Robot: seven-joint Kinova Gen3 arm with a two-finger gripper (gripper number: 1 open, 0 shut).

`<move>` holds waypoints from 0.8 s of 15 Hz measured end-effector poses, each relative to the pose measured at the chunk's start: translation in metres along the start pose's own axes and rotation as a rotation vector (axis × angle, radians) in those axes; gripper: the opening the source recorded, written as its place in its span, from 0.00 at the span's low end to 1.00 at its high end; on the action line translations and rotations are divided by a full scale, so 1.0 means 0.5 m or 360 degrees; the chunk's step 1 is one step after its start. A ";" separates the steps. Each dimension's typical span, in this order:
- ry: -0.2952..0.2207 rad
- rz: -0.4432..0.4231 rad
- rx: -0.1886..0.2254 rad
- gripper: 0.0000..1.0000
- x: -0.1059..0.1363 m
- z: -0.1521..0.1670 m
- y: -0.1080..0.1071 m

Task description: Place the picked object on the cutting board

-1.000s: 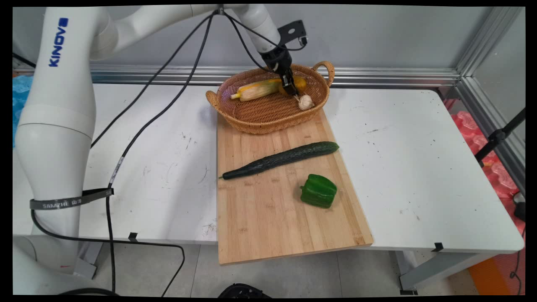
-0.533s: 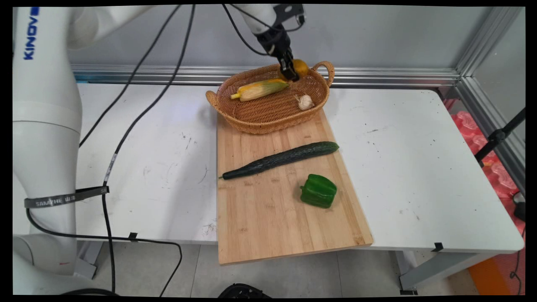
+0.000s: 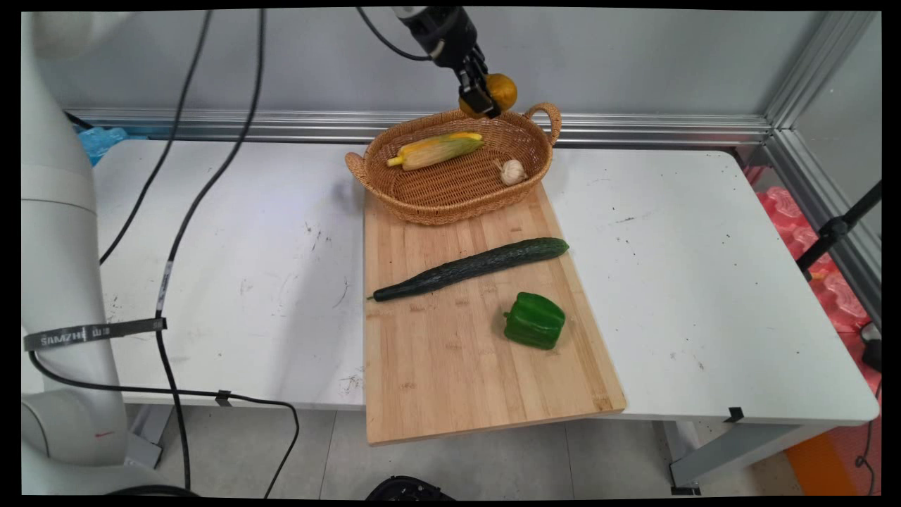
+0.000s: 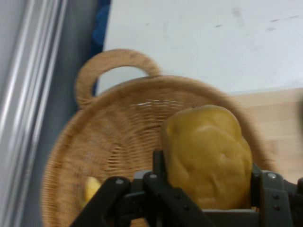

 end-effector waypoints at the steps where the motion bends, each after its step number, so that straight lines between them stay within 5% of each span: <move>1: 0.0007 0.0006 -0.0026 0.00 -0.001 -0.017 0.018; 12: 0.0058 0.0256 -0.0442 0.00 -0.050 -0.150 0.249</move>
